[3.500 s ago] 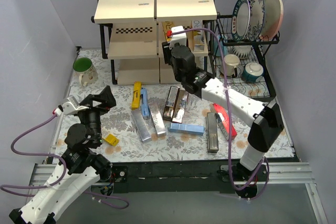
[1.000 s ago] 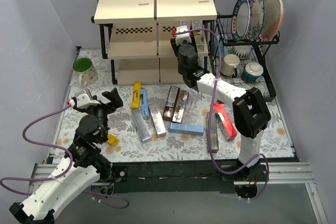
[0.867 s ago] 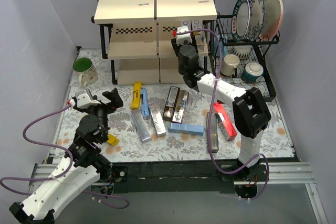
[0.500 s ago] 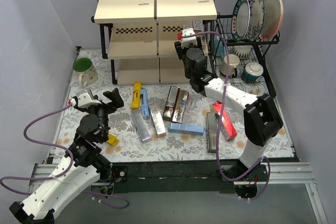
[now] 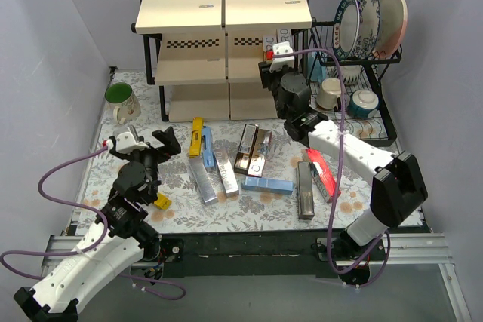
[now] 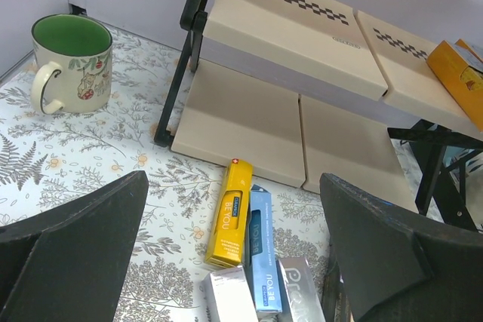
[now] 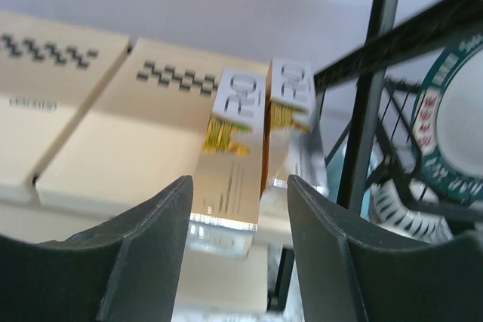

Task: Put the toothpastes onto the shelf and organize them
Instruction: Place the toothpaste on the shelf, then adjust the toothpaste on the shelf.

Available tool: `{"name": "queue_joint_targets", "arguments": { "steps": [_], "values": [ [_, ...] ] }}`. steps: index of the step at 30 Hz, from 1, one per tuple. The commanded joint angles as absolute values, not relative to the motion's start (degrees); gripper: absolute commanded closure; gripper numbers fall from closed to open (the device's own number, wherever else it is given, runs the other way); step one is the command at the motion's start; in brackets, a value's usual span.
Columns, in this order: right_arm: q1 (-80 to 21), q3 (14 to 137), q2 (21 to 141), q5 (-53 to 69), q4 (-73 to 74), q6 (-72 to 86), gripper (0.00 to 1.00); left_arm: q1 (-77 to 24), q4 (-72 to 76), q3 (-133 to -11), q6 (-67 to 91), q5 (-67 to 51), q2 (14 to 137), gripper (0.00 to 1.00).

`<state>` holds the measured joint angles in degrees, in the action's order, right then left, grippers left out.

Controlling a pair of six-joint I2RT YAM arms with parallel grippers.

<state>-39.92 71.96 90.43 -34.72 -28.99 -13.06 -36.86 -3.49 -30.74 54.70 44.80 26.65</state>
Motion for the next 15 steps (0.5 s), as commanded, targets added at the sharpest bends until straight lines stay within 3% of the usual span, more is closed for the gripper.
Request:
{"name": "queue_joint_targets", "arguments": {
  "steps": [1,7,15],
  "values": [
    [-39.9,69.8,85.2,-34.2,-23.9,-5.4,0.41,-36.5,-4.3,-31.1,54.7,44.5,27.1,0.02],
    [-39.6,64.9,82.3,-33.3,-22.5,-0.4,0.45,-36.5,-4.4,-31.2,54.6,43.9,27.5,0.02],
    [-38.2,67.8,86.1,-32.6,-23.6,1.1,0.49,-36.5,-4.7,-31.3,54.6,44.1,27.2,0.02]
  ]
}}
